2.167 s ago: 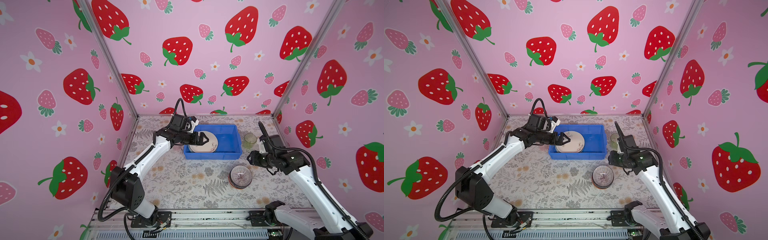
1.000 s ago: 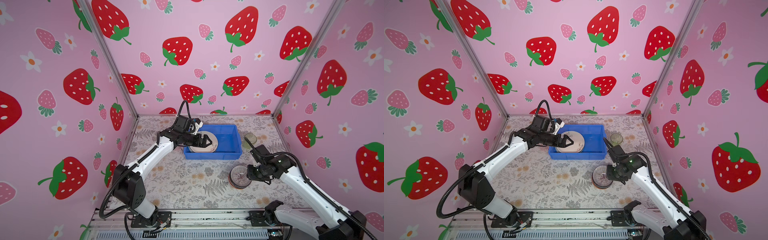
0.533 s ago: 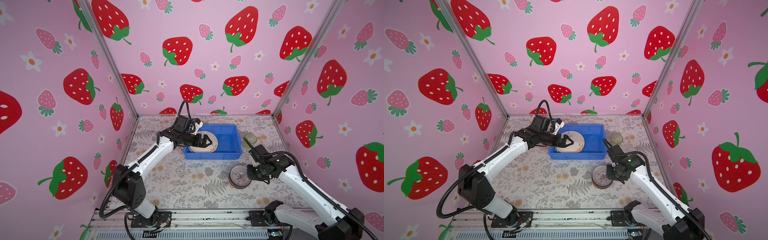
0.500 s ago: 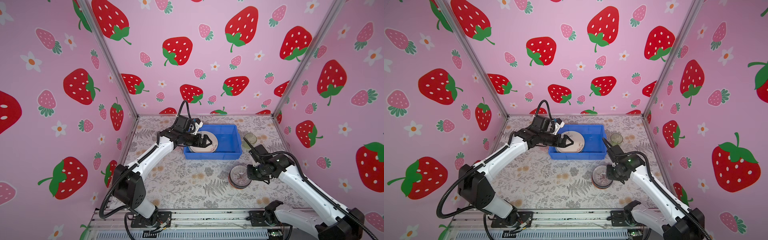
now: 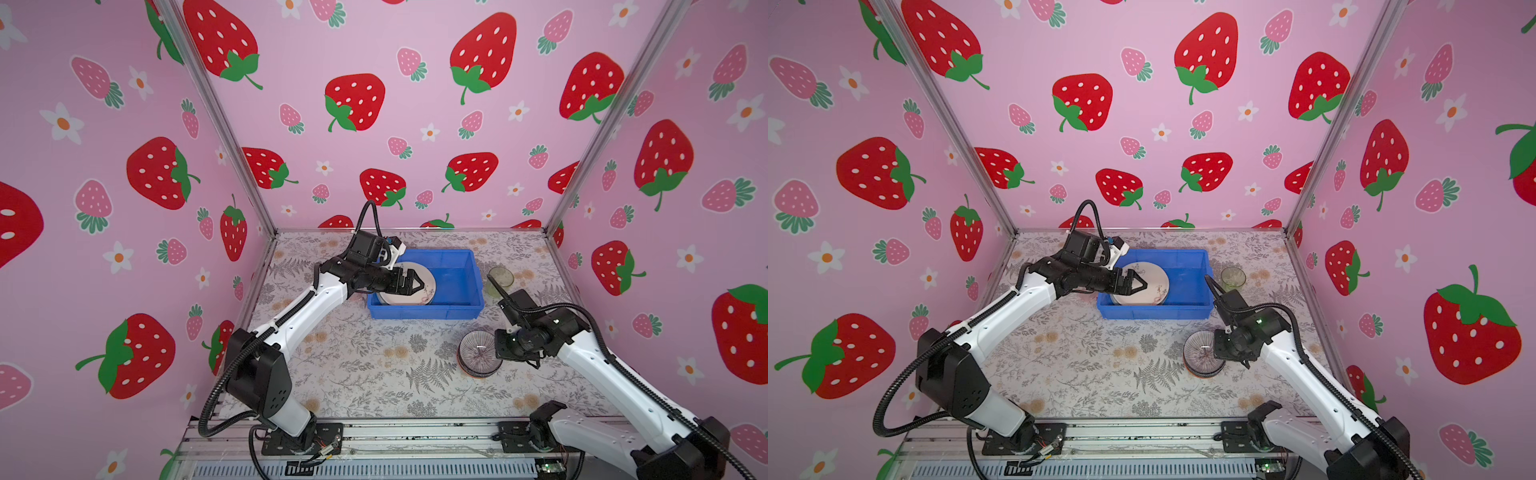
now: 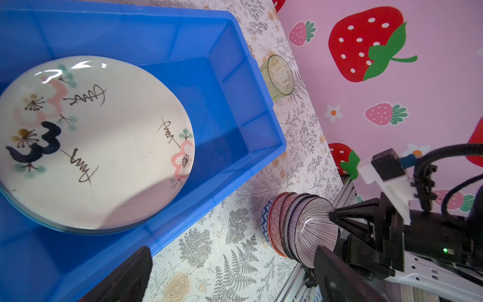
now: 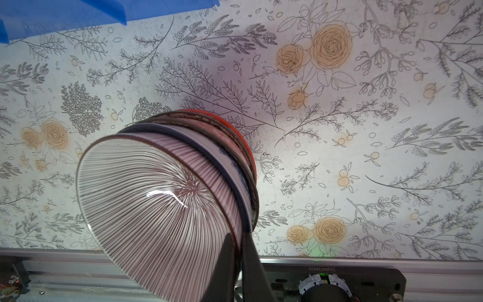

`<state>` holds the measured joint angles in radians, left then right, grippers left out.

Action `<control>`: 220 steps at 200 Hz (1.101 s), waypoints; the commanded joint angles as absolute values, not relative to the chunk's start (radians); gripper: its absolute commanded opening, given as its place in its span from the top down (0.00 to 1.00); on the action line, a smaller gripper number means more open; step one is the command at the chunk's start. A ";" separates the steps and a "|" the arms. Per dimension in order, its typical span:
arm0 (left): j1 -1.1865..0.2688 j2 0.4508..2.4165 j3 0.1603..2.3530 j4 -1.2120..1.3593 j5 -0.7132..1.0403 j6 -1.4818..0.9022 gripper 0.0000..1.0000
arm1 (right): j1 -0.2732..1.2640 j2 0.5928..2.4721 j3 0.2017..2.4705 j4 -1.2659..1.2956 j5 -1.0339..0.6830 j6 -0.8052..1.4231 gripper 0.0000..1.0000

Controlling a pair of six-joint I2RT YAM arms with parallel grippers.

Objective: Place the mixed dishes into the plastic bin
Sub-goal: 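Close the right gripper on the striped bowl rim while the left hovers, then move the left gripper to the striped bowl and grasp it from the right gripper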

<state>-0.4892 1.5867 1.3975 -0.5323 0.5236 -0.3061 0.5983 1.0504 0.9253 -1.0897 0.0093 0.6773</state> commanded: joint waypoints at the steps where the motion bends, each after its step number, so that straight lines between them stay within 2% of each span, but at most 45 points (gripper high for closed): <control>1: -0.497 1.594 1.393 -0.542 0.520 -0.290 0.01 | 0.606 1.028 0.944 -1.099 0.003 0.686 0.93; 82: -0.525 1.587 1.390 -0.558 0.483 -0.325 0.01 | 0.606 1.033 0.986 -1.104 0.006 0.680 0.95; 157: -0.727 1.511 1.379 -0.637 0.327 -0.525 0.01 | 0.605 1.054 1.042 -1.098 0.001 0.652 0.95; 220: -0.860 1.627 1.470 -0.666 0.335 -0.594 0.00 | 0.605 1.078 1.103 -1.104 0.000 0.624 0.96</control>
